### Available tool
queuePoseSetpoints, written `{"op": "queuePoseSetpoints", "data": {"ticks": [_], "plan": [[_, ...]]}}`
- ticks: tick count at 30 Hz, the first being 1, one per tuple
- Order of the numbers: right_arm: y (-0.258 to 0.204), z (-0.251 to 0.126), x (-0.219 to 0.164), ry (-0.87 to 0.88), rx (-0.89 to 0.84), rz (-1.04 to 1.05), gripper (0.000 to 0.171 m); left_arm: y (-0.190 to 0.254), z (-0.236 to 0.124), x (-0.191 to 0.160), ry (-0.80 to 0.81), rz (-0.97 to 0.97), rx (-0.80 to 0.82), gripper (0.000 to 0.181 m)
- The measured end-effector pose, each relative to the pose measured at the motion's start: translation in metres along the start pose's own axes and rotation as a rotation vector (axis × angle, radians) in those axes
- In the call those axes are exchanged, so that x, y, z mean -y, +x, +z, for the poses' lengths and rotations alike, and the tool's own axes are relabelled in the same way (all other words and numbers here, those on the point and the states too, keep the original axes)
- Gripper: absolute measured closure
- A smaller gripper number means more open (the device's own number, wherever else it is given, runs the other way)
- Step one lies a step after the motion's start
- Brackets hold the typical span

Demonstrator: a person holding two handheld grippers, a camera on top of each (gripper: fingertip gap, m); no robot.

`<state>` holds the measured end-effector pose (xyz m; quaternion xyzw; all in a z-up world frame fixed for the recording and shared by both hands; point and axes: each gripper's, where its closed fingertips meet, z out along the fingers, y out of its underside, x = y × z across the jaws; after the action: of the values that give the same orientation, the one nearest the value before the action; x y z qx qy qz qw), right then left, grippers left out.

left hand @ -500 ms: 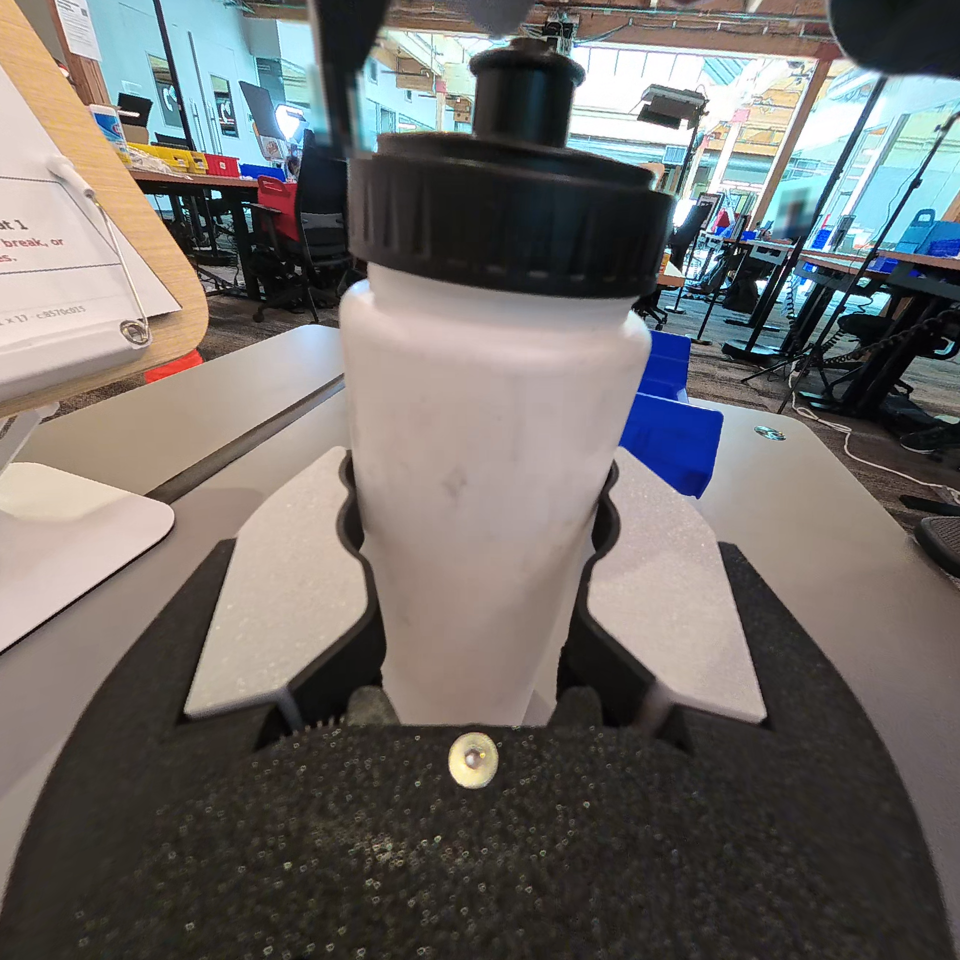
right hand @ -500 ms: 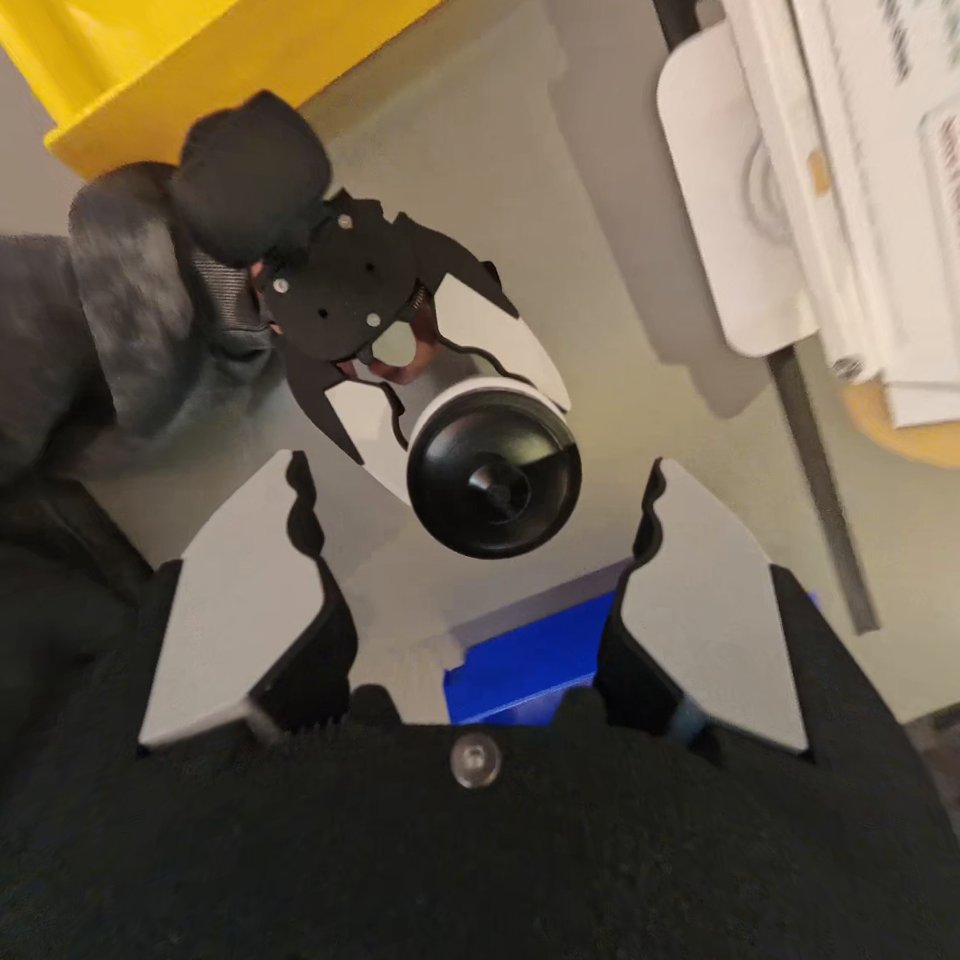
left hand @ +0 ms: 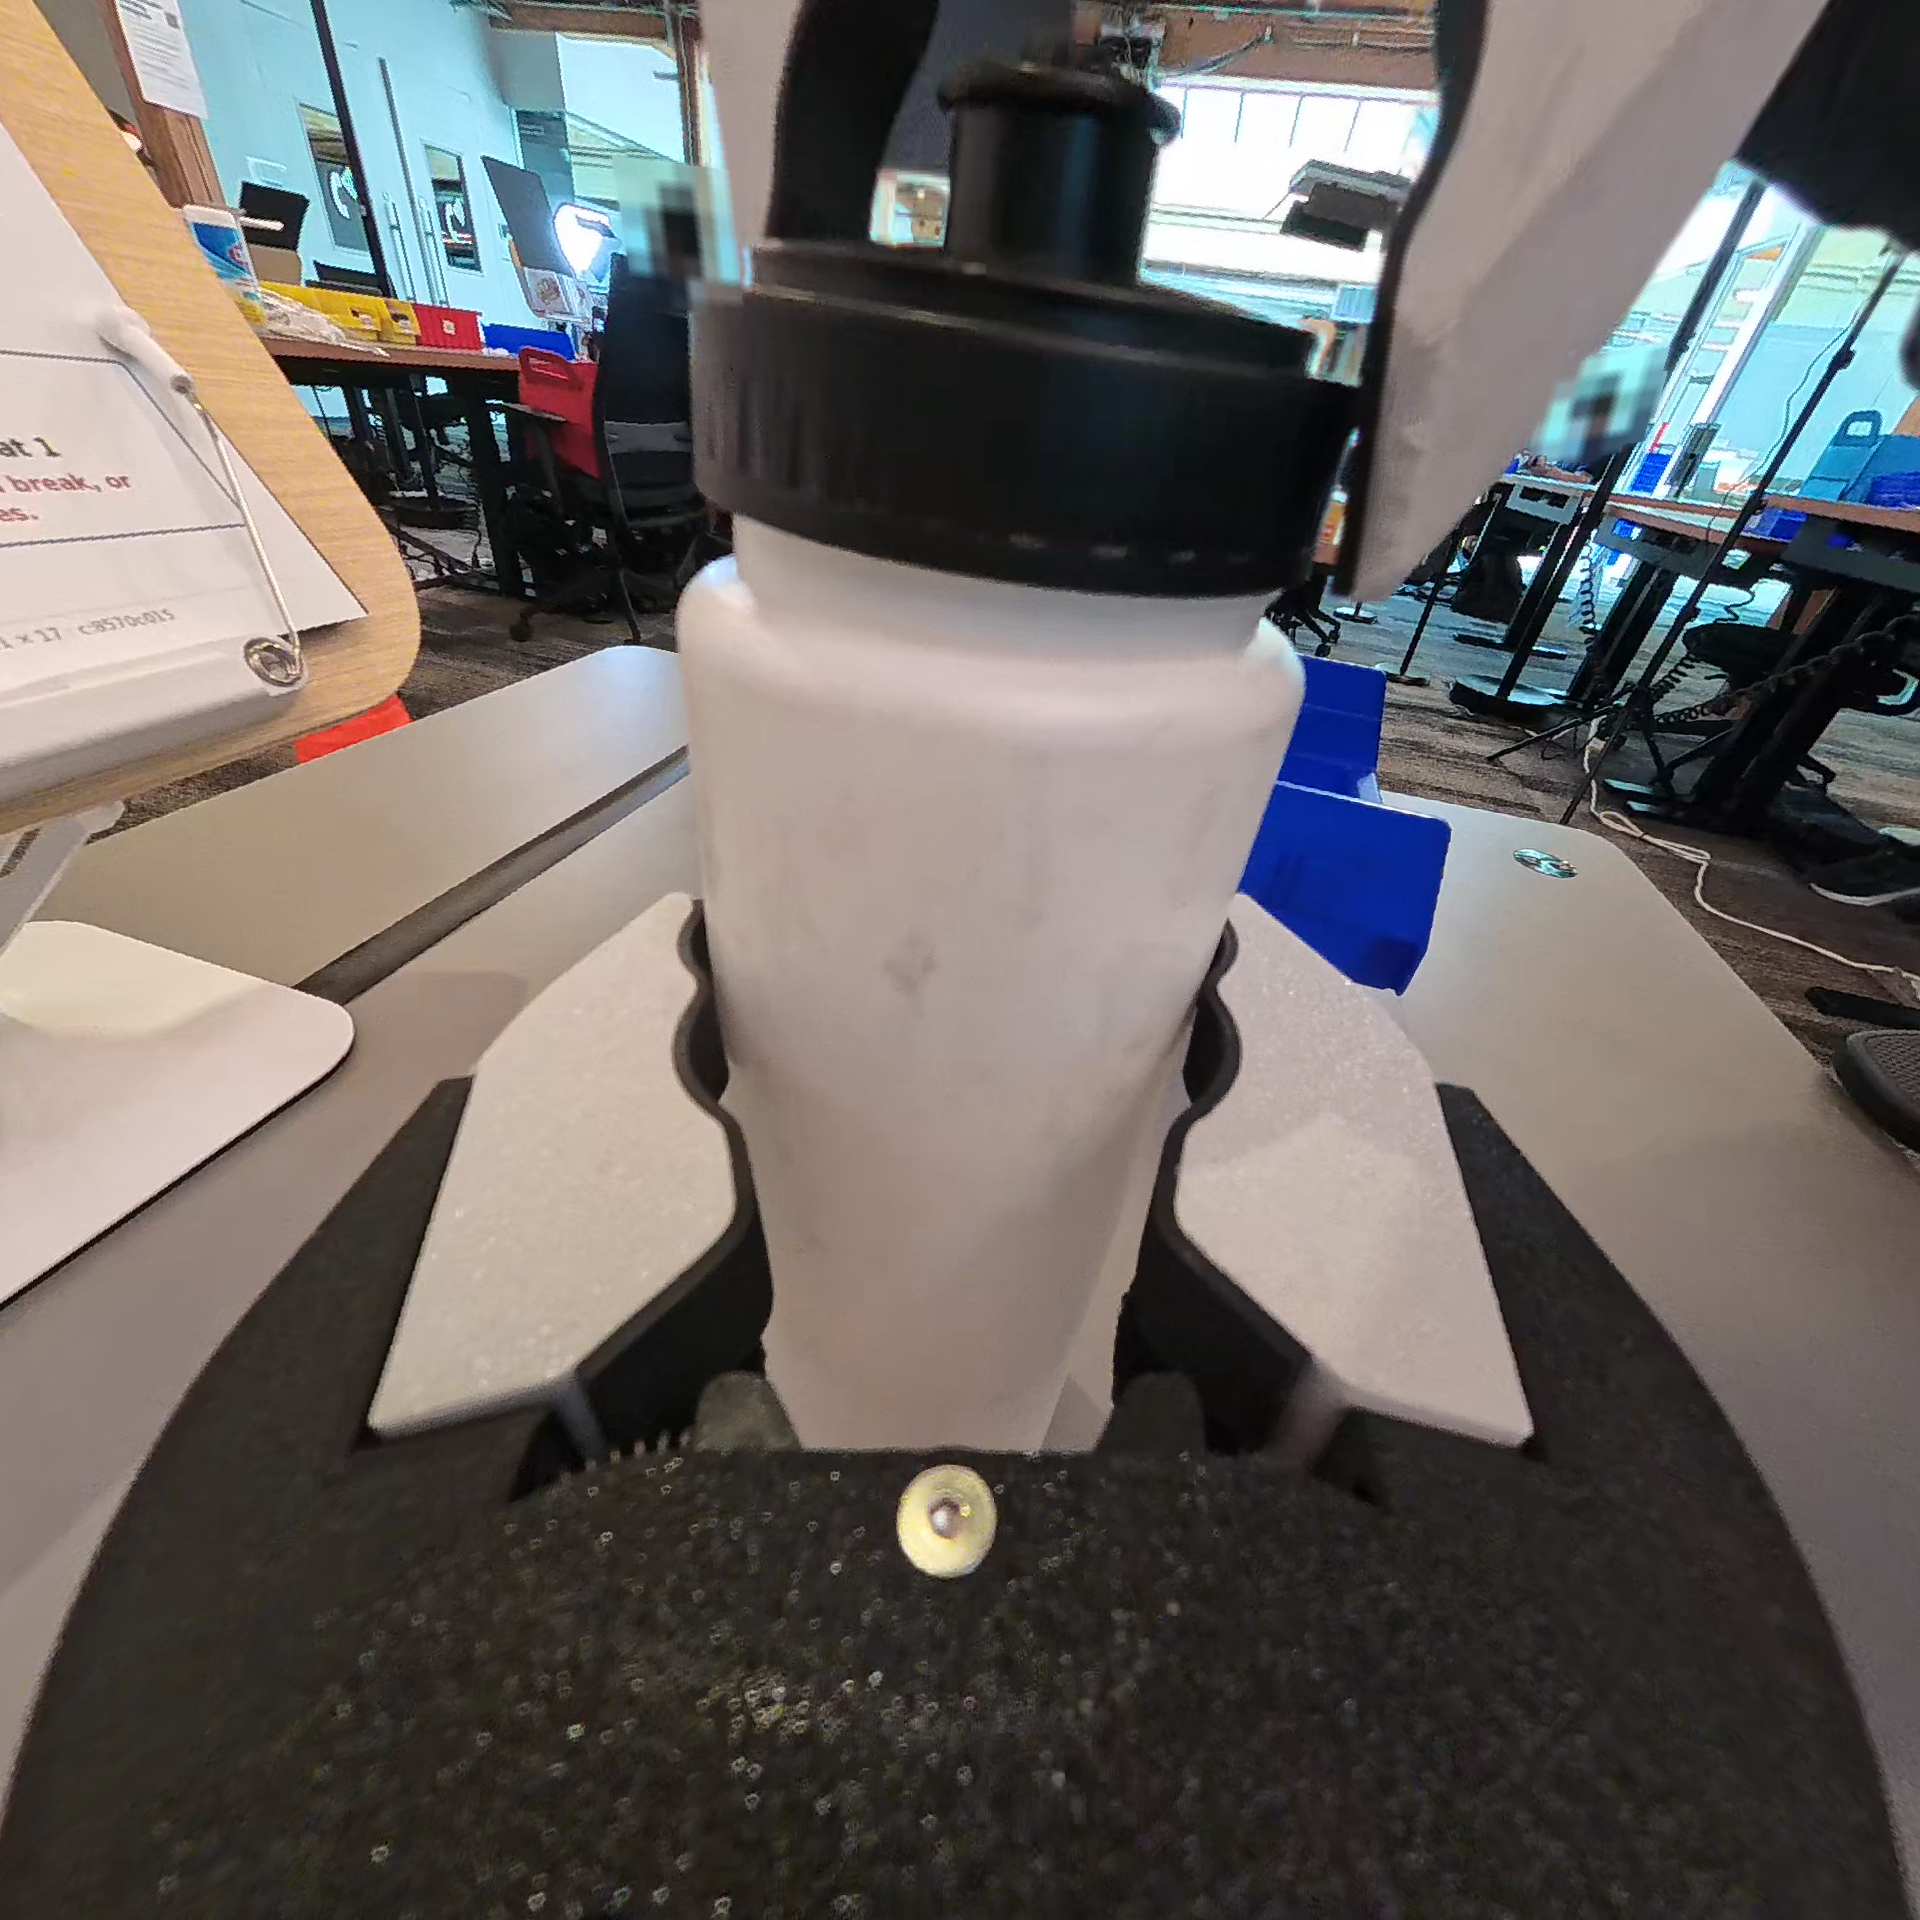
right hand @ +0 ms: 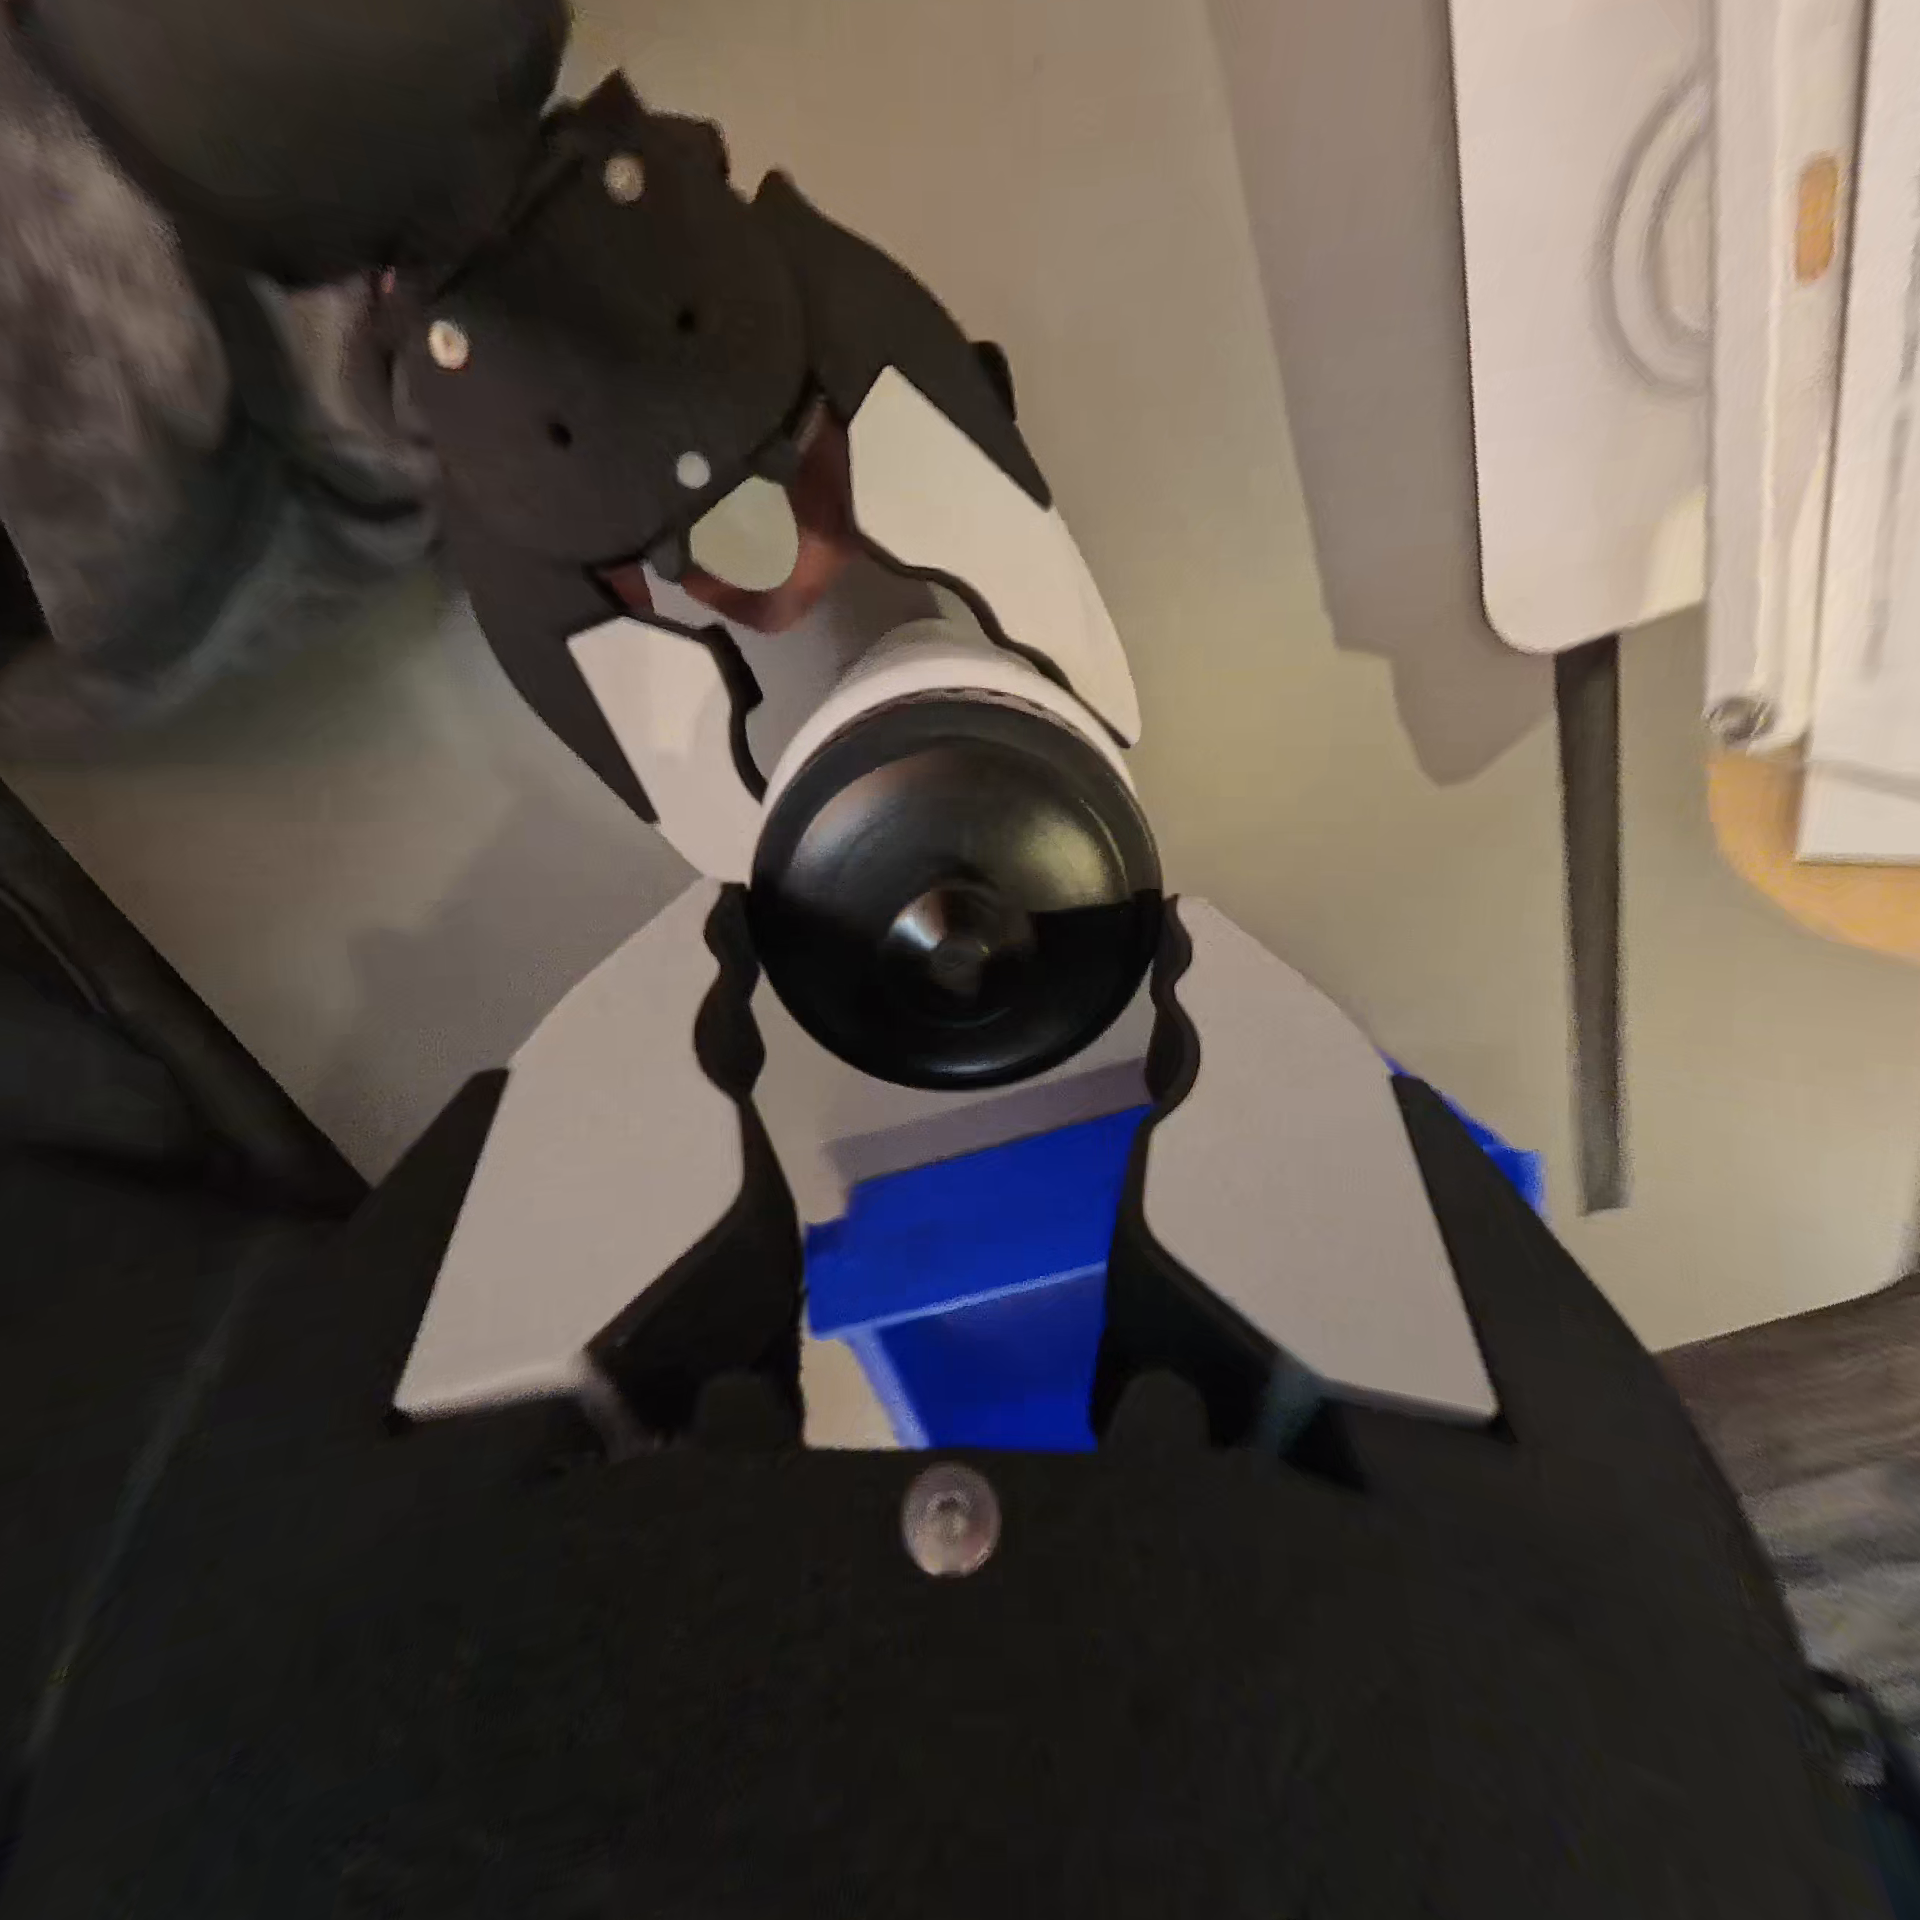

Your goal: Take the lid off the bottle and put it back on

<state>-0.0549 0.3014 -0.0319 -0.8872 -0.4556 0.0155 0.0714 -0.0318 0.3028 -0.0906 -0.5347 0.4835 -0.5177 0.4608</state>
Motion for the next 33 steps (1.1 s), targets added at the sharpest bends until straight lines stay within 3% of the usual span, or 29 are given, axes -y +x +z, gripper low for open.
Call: {"op": "queuePoseSetpoints", "data": {"ticks": [8,14,18,20,23,27,29,33], "plan": [[0.01,-0.007,-0.003,-0.205,-0.179,-0.742,0.103,0.001,0.001,-0.001,-0.003,-0.001,-0.007,0.094],[0.017,-0.013,0.0,-0.39,-0.468,-1.235,0.108,0.0,0.001,-0.001,-0.004,0.0,-0.005,0.094],[0.017,-0.015,0.003,-0.442,-0.619,-1.427,0.109,0.0,0.001,-0.001,-0.005,0.001,-0.007,0.094],[0.018,-0.016,0.004,-0.403,-0.628,-1.367,0.107,0.001,0.001,-0.001,-0.005,0.0,-0.008,0.094],[0.018,-0.021,0.003,-0.271,-0.553,-1.114,0.084,0.001,0.0,-0.001,-0.004,-0.003,-0.006,0.094],[-0.014,-0.014,0.005,0.049,-0.165,-0.503,0.071,0.001,0.0,-0.001,-0.003,-0.007,-0.004,0.094],[-0.006,-0.016,0.01,0.141,-0.112,-0.226,0.081,0.001,0.001,-0.001,-0.004,-0.009,-0.006,0.094],[0.0,-0.02,0.017,0.303,0.034,0.148,0.08,0.0,0.001,-0.001,-0.001,-0.014,-0.011,0.094]]}}
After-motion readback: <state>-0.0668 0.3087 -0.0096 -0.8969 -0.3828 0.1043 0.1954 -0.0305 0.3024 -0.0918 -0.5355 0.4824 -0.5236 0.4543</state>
